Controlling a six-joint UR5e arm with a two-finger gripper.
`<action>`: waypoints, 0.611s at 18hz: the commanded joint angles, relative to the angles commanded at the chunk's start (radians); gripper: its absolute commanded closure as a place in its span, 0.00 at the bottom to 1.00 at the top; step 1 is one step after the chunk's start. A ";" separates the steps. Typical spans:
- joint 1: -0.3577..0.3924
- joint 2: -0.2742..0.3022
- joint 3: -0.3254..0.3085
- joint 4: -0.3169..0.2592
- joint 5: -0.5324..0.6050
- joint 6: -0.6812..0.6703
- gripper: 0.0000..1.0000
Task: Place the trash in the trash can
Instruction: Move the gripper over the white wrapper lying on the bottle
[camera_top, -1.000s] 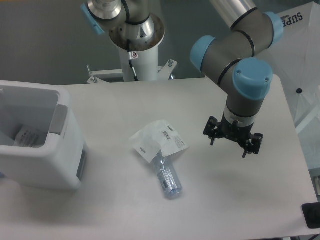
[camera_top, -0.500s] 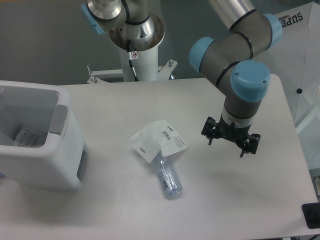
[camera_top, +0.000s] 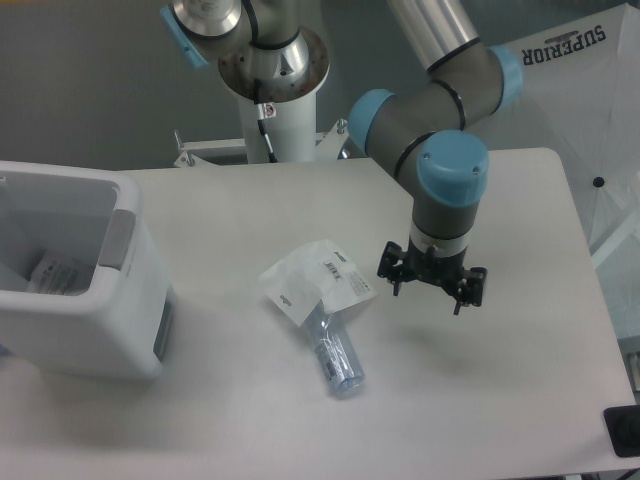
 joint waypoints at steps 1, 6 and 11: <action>-0.006 0.002 -0.006 -0.002 -0.003 0.000 0.00; -0.054 0.008 -0.006 -0.093 -0.064 0.012 0.00; -0.055 0.029 0.005 -0.136 -0.120 0.018 0.00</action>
